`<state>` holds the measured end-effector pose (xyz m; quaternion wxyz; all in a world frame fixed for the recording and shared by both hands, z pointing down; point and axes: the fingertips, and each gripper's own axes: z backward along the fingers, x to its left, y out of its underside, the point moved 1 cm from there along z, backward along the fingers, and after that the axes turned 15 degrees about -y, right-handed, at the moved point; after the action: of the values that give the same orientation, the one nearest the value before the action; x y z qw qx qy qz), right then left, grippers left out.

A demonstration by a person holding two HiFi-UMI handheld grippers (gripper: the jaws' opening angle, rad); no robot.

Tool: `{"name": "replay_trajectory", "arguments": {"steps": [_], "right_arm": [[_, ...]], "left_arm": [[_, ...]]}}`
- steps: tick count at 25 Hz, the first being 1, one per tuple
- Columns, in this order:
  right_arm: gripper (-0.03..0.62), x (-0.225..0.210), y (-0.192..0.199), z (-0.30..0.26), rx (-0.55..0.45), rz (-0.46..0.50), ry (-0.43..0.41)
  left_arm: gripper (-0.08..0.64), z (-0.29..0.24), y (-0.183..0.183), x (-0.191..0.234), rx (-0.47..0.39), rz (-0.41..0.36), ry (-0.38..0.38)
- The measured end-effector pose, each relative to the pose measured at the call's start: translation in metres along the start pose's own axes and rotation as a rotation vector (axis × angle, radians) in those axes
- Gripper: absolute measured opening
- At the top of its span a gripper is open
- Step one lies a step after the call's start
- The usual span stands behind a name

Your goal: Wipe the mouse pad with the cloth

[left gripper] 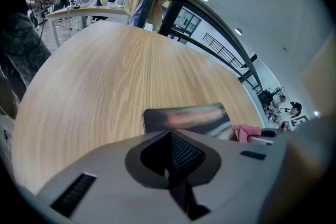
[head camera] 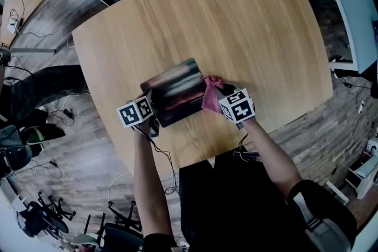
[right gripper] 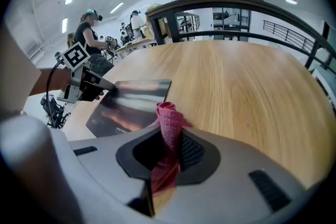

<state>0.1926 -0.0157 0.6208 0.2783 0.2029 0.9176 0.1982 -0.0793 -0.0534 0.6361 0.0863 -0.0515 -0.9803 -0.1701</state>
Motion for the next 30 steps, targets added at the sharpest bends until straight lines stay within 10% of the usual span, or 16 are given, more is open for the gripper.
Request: {"name": "replay_trajectory", "arguments": {"steps": [13, 30], "right_arm": [[0.066, 0.021, -0.052, 0.052, -0.216, -0.029, 0.022], [0.066, 0.063, -0.105, 0.096, -0.367, 0.043, 0.006]], "left_arm": [[0.023, 0.007, -0.001, -0.005, -0.054, 0.068, 0.046], [0.023, 0.143, -0.056, -0.044, -0.453, 0.109, 0.072]]}}
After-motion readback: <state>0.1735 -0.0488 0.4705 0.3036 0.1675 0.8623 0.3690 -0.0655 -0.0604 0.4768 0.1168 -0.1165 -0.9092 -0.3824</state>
